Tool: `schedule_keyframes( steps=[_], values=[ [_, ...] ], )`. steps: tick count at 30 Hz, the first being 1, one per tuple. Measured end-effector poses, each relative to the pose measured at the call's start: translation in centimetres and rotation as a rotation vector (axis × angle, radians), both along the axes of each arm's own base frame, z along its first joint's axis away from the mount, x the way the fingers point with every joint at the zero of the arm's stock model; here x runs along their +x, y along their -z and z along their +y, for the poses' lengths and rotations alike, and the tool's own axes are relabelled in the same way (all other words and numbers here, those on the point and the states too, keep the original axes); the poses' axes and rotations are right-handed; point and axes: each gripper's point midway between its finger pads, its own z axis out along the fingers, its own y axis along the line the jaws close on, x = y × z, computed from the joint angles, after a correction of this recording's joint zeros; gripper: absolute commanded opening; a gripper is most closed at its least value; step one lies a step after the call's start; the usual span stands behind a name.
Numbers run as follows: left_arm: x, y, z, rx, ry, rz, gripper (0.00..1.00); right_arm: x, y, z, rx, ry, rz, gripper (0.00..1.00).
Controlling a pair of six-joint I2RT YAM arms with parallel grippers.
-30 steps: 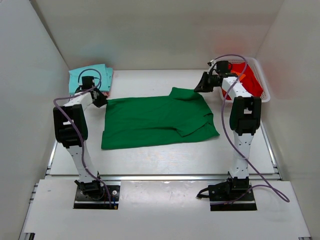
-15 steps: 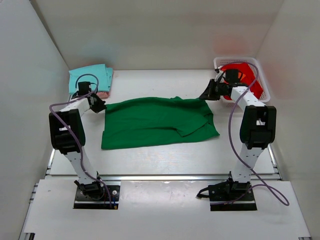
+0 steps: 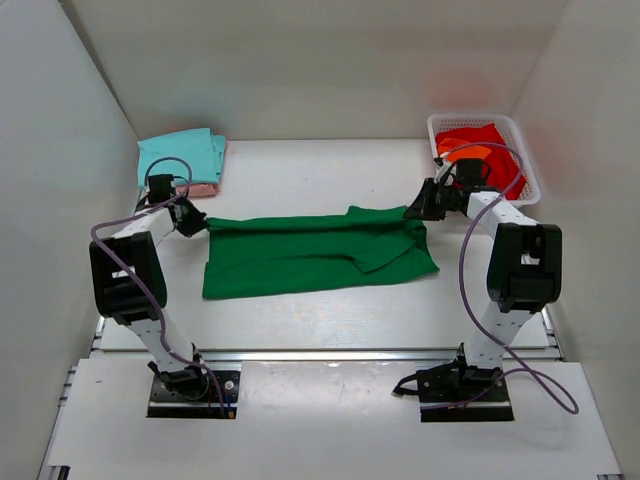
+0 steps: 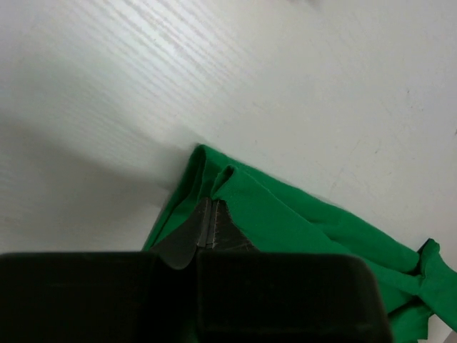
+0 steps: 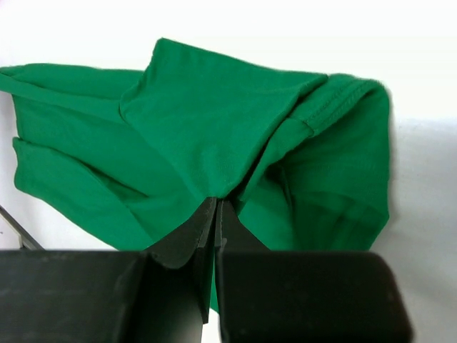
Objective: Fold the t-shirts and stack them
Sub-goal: Grap the side of the flattened tshirt furthest away from the robot with both arms, then fold the other side of the tshirt into a rectangle
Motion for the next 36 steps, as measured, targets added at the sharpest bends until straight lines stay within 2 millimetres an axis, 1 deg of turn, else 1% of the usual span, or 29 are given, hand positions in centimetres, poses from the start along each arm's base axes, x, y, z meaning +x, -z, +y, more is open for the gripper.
schedule_keyframes(
  steps=[6, 10, 15, 19, 28, 31, 36],
  values=[
    [-1.8, 0.8, -0.1, -0.003, 0.003, 0.027, 0.0, -1.8, 1.0, 0.0, -0.009, -0.004, 0.018, 0.0],
    [-2.8, 0.7, -0.3, -0.002, 0.007, 0.028, 0.0, -2.8, 1.2, -0.1, -0.015, -0.006, 0.02, 0.0],
    [-3.4, 0.4, -0.3, -0.001, 0.012, 0.019, 0.0, -3.5, 0.8, -0.5, -0.021, 0.001, 0.007, 0.0],
    [-3.9, 0.8, -0.2, -0.002, 0.011, 0.032, 0.0, -3.9, 0.4, -0.8, -0.026, 0.006, -0.01, 0.0],
    [-4.8, 0.4, -0.4, 0.009, 0.024, 0.026, 0.0, -5.4, 0.8, -0.8, -0.032, 0.001, -0.007, 0.0],
    [-5.2, 0.7, -0.5, 0.008, 0.025, 0.033, 0.0, -6.1, 1.1, -0.8, -0.033, 0.001, -0.002, 0.0],
    [-6.5, 1.9, -0.7, 0.002, 0.024, 0.071, 0.0, -7.0, 1.9, -0.8, -0.036, 0.003, 0.016, 0.0]
  ],
)
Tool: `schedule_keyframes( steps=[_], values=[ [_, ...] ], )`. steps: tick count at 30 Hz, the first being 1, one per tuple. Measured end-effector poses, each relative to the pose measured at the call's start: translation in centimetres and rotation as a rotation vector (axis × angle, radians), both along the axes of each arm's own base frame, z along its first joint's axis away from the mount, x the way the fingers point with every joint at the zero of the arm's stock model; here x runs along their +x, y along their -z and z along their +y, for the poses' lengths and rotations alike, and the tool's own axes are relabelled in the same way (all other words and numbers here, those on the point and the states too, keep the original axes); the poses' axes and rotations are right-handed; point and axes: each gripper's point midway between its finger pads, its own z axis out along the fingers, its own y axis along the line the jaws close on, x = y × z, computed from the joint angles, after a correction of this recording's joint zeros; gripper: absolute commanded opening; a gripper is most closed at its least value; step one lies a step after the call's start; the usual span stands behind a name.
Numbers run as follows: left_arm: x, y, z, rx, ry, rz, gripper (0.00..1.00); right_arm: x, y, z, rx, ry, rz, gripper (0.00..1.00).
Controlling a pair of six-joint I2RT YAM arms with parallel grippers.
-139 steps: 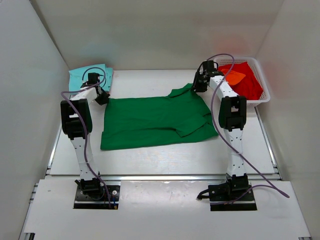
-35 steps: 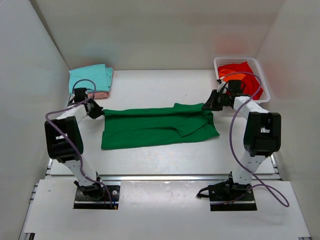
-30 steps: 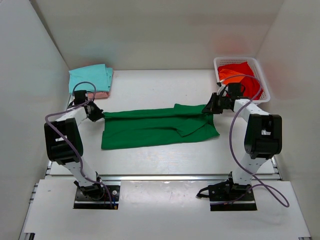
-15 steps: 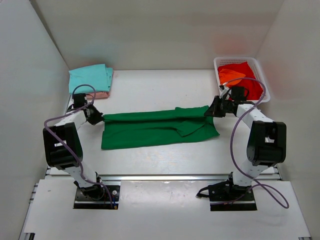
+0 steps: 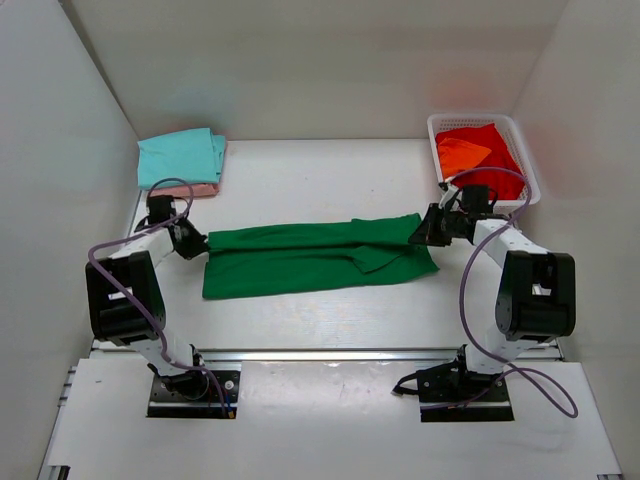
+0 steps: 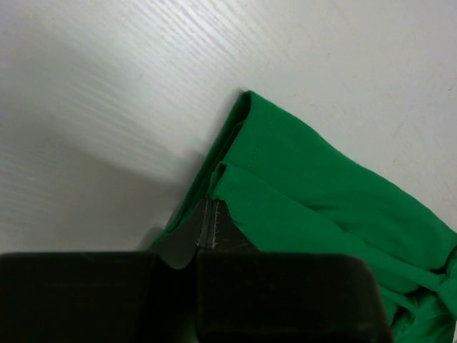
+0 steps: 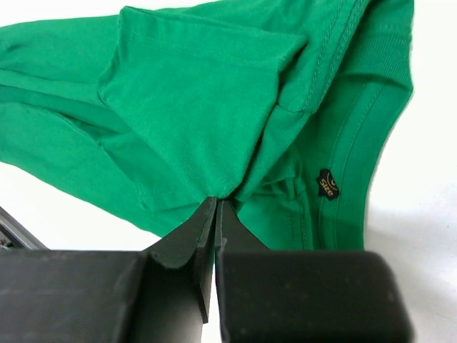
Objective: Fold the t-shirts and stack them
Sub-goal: Fold the other side of the tshirt into a rectangle
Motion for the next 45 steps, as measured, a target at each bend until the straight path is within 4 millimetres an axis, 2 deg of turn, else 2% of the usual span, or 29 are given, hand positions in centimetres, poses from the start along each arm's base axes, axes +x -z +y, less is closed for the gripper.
schedule_keyframes(
  steps=[2, 4, 5, 6, 7, 8, 10, 11, 12, 13, 14, 16, 19, 21, 23, 26, 29, 31, 36, 40, 45],
  values=[
    [-0.5, 0.3, 0.0, 0.0, -0.002, 0.016, 0.01, -0.3, 0.4, 0.0, -0.001, 0.0, 0.005, 0.0],
    [-0.8, 0.4, 0.0, 0.002, -0.003, 0.03, 0.19, -0.7, 0.8, -0.1, -0.005, 0.001, 0.015, 0.0],
    [-1.0, 0.5, 0.0, 0.002, -0.004, 0.037, 0.35, -1.0, 1.0, -0.1, -0.011, 0.006, 0.022, 0.0],
    [-1.1, 0.5, 0.0, 0.002, -0.009, 0.041, 0.42, -1.3, 1.2, -0.2, -0.02, 0.013, 0.03, 0.05],
    [-1.2, 0.5, 0.2, 0.004, -0.018, 0.044, 0.47, -1.7, 1.4, -0.4, -0.03, 0.023, 0.036, 0.14],
    [-1.3, 0.3, 0.4, 0.008, -0.031, 0.044, 0.59, -2.1, 1.5, -0.6, -0.047, 0.037, 0.042, 0.19],
    [-1.1, -0.5, 0.8, 0.021, -0.051, 0.022, 0.55, -3.1, 1.5, -1.1, -0.083, 0.07, 0.052, 0.33],
    [-0.9, -1.2, 1.0, 0.029, -0.063, 0.0, 0.46, -3.5, 1.4, -1.4, -0.104, 0.09, 0.054, 0.36],
    [-0.5, -1.9, 1.2, 0.035, -0.073, -0.022, 0.32, -3.9, 1.2, -1.7, -0.122, 0.106, 0.055, 0.4],
    [-0.1, -2.7, 1.3, 0.039, -0.076, -0.048, 0.19, -4.1, 1.0, -1.9, -0.136, 0.12, 0.055, 0.41],
    [0.7, -3.6, 1.3, 0.039, -0.079, -0.075, 0.14, -4.2, 0.8, -2.2, -0.15, 0.135, 0.05, 0.39],
    [2.7, -5.4, 1.0, 0.03, -0.059, -0.147, 0.03, -4.0, 0.3, -2.5, -0.17, 0.16, 0.039, 0.29],
    [5.7, -7.6, -0.6, 0.001, 0.009, -0.243, 0.05, -3.3, -0.5, -2.6, -0.171, 0.196, 0.036, 0.25],
    [7.1, -7.9, -2.3, -0.02, 0.061, -0.267, 0.04, -2.3, -1.4, -2.4, -0.16, 0.218, 0.031, 0.15],
    [8.2, -7.2, -4.0, -0.044, 0.109, -0.262, 0.02, -1.4, -1.9, -1.9, -0.151, 0.226, 0.033, 0.11],
    [8.8, -4.8, -6.4, -0.076, 0.167, -0.206, 0.03, -0.5, -1.5, -0.7, -0.147, 0.222, 0.072, 0.08],
    [8.1, -1.8, -8.4, -0.093, 0.21, -0.124, 0.04, -0.1, -0.3, 0.6, -0.153, 0.201, 0.138, 0.07],
    [7.3, -0.6, -9.5, -0.099, 0.232, -0.078, 0.05, -0.2, 0.6, 1.1, -0.159, 0.197, 0.183, 0.06],
    [5.5, 0.5, -11.5, -0.093, 0.292, -0.009, 0.08, -1.2, 2.4, 1.5, -0.167, 0.207, 0.277, 0.03],
    [3.8, 1.3, -12.0, -0.074, 0.31, 0.057, 0.08, -1.8, 4.1, 2.0, -0.191, 0.2, 0.365, 0.02],
    [1.8, 2.3, -11.4, -0.055, 0.304, 0.151, 0.1, -1.1, 5.8, 3.4, -0.237, 0.158, 0.432, 0.01]
  ],
)
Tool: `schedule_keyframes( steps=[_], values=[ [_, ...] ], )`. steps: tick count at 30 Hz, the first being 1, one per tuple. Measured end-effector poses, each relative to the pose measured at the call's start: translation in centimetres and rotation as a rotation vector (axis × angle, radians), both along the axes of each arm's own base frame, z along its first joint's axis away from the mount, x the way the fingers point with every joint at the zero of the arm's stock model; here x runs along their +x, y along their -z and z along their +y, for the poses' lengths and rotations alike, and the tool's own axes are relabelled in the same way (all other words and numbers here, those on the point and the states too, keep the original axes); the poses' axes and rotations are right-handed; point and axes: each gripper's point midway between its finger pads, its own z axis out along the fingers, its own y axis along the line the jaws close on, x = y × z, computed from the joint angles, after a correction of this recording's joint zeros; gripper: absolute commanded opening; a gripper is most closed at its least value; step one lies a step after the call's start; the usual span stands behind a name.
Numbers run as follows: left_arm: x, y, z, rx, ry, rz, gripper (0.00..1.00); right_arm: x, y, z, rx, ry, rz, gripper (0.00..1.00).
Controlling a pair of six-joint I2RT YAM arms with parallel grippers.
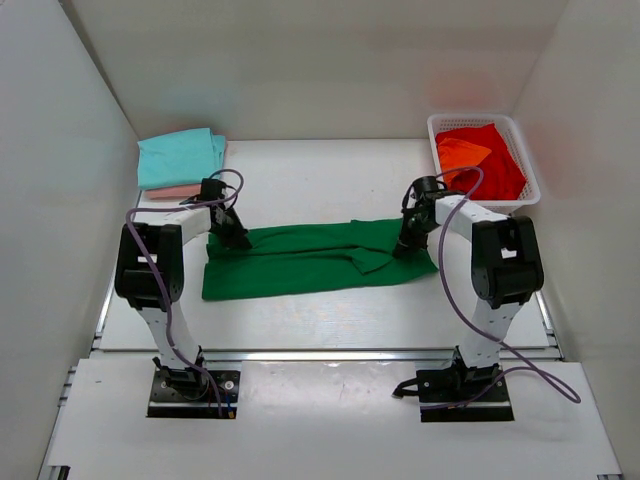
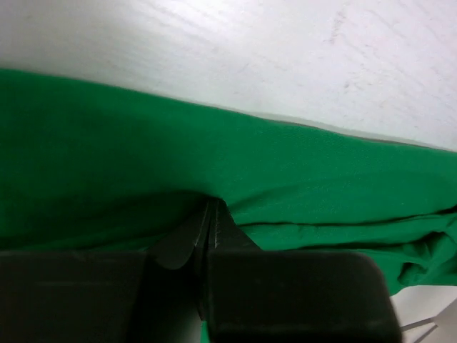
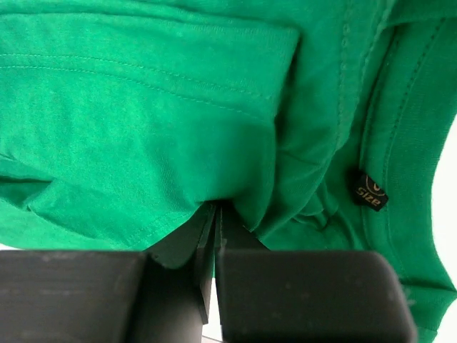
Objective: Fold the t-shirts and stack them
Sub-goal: Fold the other side of the tshirt into a rectangle, then rotate the tshirt 90 degrees
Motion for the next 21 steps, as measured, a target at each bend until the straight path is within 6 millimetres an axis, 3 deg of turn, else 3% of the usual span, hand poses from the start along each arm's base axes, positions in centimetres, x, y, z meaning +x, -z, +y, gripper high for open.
schedule_keyframes(
  steps=[13, 21],
  values=[
    [-3.9, -1.6, 1.1, 0.054, 0.015, 0.049, 0.13, 0.3, 0.0, 0.5, -0.012, -0.015, 0.019, 0.01],
    [-7.7, -0.1, 1.4, 0.087, 0.056, 0.165, 0.14, 1.1, 0.3, 0.9, -0.008, -0.035, 0.07, 0.02]
  ],
)
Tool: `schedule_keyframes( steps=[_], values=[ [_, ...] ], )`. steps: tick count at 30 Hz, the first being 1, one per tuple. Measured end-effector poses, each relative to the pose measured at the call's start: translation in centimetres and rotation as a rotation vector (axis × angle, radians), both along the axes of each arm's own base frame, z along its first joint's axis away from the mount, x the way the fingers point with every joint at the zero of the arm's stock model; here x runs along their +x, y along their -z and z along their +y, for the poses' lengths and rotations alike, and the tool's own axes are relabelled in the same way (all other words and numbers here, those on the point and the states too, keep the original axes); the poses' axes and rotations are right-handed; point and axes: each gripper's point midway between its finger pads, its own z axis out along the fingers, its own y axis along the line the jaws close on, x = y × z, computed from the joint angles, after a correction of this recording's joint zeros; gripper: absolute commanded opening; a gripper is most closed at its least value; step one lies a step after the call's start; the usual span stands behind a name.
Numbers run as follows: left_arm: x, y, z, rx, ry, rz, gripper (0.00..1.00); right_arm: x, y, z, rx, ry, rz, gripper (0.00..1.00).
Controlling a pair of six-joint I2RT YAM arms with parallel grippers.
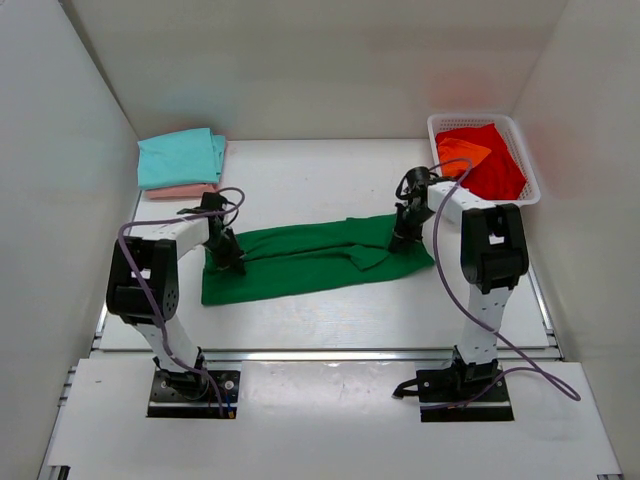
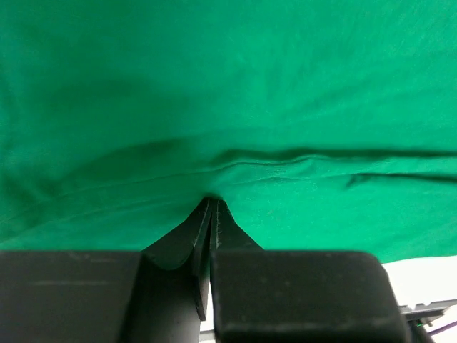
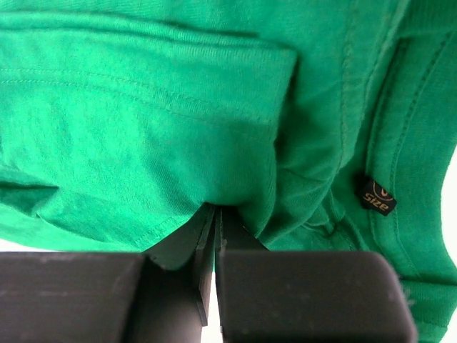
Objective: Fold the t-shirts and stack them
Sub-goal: Rotate the tshirt 90 degrees
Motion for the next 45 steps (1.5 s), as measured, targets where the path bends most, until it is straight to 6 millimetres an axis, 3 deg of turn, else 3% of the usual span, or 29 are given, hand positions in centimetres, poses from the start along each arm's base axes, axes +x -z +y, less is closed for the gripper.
schedule_keyframes(
  steps=[5, 9, 12, 15, 19, 21, 23, 26, 29, 30, 31, 32, 33, 34, 36, 38, 41, 45],
  values=[
    [-1.0, 0.4, -1.1, 0.013, 0.059, 0.033, 0.1, 3.3, 0.0, 1.1, 0.0, -0.012, 0.031, 0.01],
    [-2.4, 0.4, -3.0, 0.02, 0.142, 0.054, 0.03, 8.3, -0.2, 2.3, 0.015, -0.005, -0.007, 0.04],
    [-4.3, 0.4, -6.0, -0.013, 0.23, 0.071, 0.0, 13.0, -0.7, 3.7, 0.061, -0.004, -0.071, 0.04],
    [-7.7, 0.2, -10.3, -0.097, 0.355, 0.125, 0.0, 18.4, -1.2, 5.5, 0.169, -0.026, -0.205, 0.07],
    [-11.1, -1.7, -15.4, -0.23, 0.496, 0.195, 0.0, 21.0, -2.5, 5.9, 0.278, -0.042, -0.292, 0.1],
    [-10.1, -3.9, -17.2, -0.306, 0.504, 0.171, 0.0, 22.2, -4.4, 5.1, 0.308, -0.037, -0.355, 0.11],
    [-6.9, -7.1, -18.8, -0.394, 0.477, 0.085, 0.0, 22.4, -6.9, 3.9, 0.316, -0.023, -0.408, 0.12],
    [-0.5, -13.1, -20.2, -0.529, 0.418, -0.119, 0.0, 20.7, -12.3, 2.2, 0.301, -0.006, -0.484, 0.03],
    [6.1, -19.1, -20.1, -0.612, 0.375, -0.35, 0.0, 15.9, -18.5, 1.6, 0.271, -0.008, -0.582, 0.0],
    [8.2, -20.8, -19.9, -0.637, 0.362, -0.424, 0.02, 14.0, -20.3, 2.4, 0.27, -0.026, -0.616, 0.0],
    [10.1, -22.0, -19.7, -0.659, 0.353, -0.485, 0.24, 12.0, -21.7, 3.8, 0.274, -0.057, -0.658, 0.0],
    [11.8, -22.7, -19.6, -0.672, 0.35, -0.536, 0.37, 9.7, -22.6, 5.6, 0.288, -0.095, -0.685, 0.01],
    [13.8, -23.0, -19.6, -0.691, 0.341, -0.571, 0.32, 6.7, -23.0, 8.3, 0.316, -0.156, -0.699, 0.0],
    [15.5, -22.8, -19.7, -0.702, 0.334, -0.595, 0.16, 4.0, -23.0, 10.9, 0.35, -0.213, -0.697, 0.0],
    [19.1, -20.9, -20.1, -0.717, 0.318, -0.608, 0.12, -0.6, -21.3, 15.4, 0.412, -0.316, -0.662, 0.0],
    [21.8, -17.8, -20.7, -0.72, 0.306, -0.581, 0.12, -4.8, -18.0, 18.7, 0.454, -0.39, -0.579, 0.0],
    [24.4, -12.5, -21.4, -0.708, 0.289, -0.524, 0.12, -9.3, -11.7, 21.0, 0.453, -0.444, -0.406, 0.0],
    [25.1, -6.6, -22.2, -0.682, 0.273, -0.431, 0.1, -12.7, -7.0, 23.7, 0.457, -0.508, -0.279, 0.0]
  ],
)
